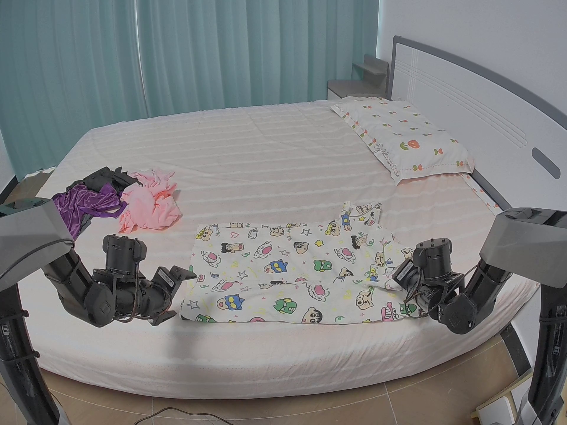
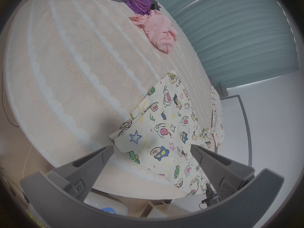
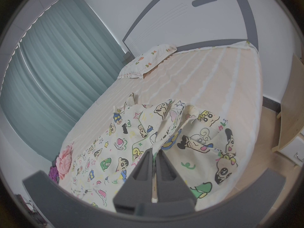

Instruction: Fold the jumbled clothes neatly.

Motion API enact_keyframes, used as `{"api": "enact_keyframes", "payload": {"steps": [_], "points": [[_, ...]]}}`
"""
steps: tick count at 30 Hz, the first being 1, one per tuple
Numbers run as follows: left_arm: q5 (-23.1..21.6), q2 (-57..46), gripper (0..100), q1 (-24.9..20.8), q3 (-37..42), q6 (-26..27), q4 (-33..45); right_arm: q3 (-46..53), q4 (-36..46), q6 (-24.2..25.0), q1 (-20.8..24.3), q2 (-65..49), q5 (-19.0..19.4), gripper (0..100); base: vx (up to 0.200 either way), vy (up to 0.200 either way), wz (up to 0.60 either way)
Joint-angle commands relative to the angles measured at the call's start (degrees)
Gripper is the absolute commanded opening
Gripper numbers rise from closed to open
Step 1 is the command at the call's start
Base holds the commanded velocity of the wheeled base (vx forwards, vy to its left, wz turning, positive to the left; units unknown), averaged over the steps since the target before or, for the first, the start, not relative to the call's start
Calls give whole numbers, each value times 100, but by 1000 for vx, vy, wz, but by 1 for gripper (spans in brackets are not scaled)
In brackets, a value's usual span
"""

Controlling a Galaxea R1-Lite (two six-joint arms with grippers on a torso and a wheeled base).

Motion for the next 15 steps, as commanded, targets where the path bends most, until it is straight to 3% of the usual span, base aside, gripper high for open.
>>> {"api": "enact_keyframes", "payload": {"steps": [1,15], "points": [[-6,9,100,-4,7,4,-7,170,-3,-108,275,-18,-154,0,0,0,0],[-6,9,100,-13,7,4,-7,451,-3,-582,785,9,-1262,0,0,0,0]]}}
